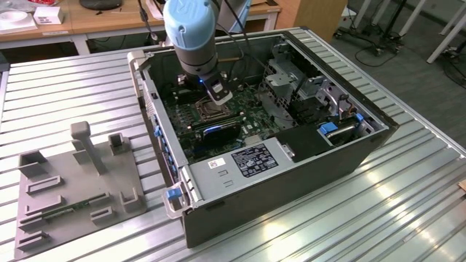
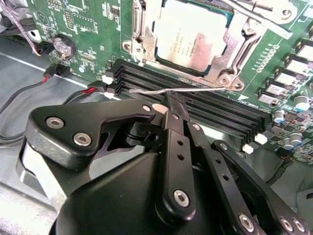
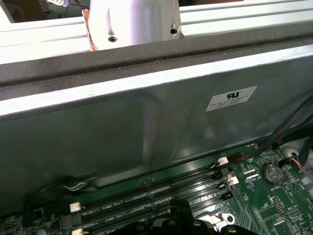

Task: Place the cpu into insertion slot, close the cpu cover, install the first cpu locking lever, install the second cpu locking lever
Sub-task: 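Install the first cpu locking lever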

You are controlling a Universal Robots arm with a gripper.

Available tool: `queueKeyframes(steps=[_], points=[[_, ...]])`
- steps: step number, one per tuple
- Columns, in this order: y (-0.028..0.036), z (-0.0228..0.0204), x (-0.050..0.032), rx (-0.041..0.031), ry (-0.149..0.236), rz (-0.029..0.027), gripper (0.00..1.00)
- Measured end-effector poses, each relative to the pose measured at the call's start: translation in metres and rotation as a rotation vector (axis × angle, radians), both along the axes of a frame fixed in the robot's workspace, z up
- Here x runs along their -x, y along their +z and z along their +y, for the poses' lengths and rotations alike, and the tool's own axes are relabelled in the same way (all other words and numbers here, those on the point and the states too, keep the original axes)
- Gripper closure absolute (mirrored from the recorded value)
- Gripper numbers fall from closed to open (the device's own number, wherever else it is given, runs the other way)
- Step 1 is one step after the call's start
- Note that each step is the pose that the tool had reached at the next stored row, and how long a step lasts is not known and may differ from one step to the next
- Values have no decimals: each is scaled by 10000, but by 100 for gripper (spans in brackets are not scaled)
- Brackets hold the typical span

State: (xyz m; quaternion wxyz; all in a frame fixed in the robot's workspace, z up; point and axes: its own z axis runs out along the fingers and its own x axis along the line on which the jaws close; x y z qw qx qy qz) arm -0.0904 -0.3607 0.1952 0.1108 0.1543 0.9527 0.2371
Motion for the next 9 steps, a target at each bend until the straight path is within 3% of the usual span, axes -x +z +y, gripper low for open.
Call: queueKeyframes(steps=[9], points=[[-16,0,-9,-1,-19,-1,89]])
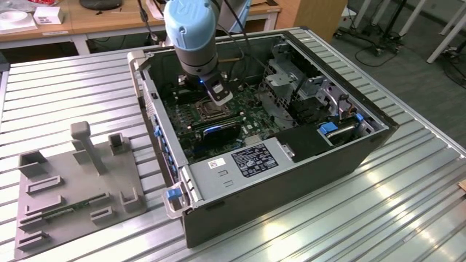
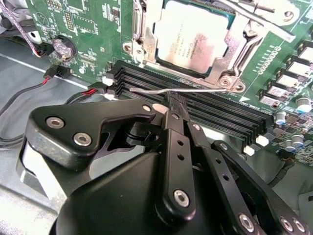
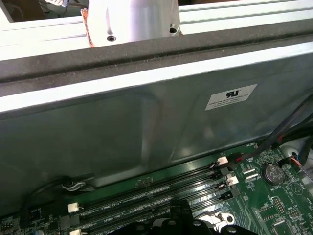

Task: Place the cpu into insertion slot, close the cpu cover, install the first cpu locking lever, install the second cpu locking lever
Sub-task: 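Install the first cpu locking lever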

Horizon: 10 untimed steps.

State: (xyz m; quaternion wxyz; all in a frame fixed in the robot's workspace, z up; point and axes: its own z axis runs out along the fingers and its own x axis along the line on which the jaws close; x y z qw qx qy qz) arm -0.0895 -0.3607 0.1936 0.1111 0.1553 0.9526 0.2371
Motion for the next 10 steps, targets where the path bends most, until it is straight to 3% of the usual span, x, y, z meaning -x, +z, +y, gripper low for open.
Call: queueKeyframes(steps=[10], points=[[-26,0,-4,1,-27,1,89]])
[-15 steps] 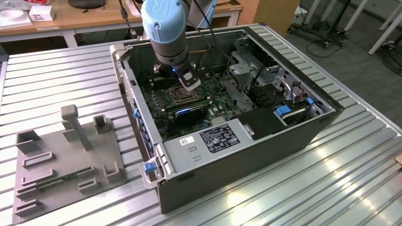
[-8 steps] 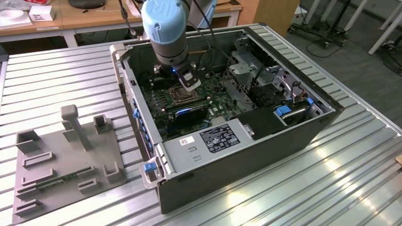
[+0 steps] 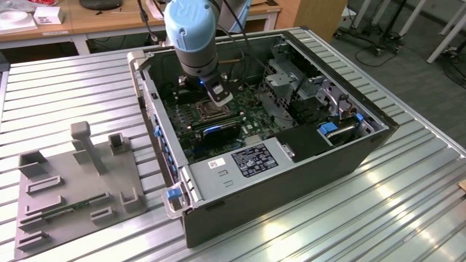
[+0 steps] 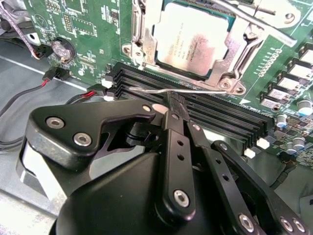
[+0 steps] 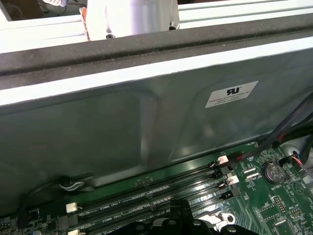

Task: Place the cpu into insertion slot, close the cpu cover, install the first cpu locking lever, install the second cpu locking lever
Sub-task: 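Install the first cpu locking lever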

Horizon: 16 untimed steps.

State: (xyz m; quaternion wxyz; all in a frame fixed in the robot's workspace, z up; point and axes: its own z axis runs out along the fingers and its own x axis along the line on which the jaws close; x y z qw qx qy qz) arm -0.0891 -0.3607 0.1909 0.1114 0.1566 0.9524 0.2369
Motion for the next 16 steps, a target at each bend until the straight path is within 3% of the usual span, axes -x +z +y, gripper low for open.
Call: queueKeyframes(steps=[16], points=[[-27,-3,-24,0,-58,0,89]])
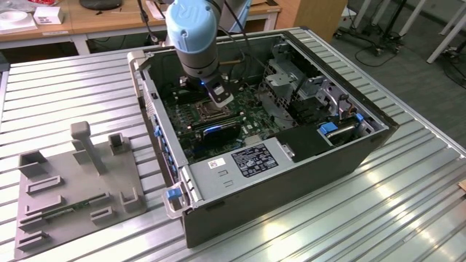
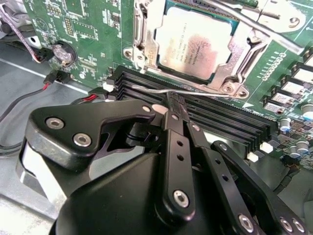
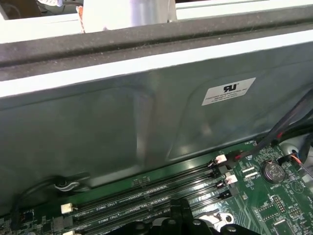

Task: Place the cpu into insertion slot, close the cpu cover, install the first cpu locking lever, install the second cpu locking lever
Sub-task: 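Install the first cpu locking lever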

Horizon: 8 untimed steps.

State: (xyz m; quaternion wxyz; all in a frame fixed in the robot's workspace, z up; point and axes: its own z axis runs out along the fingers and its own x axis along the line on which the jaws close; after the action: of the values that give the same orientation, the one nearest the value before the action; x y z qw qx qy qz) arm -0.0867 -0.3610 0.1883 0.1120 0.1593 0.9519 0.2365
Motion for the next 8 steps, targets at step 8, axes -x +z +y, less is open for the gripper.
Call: queueKeyframes(steps=[8], points=[[-12,-8,-7,0,-34,-1,89]])
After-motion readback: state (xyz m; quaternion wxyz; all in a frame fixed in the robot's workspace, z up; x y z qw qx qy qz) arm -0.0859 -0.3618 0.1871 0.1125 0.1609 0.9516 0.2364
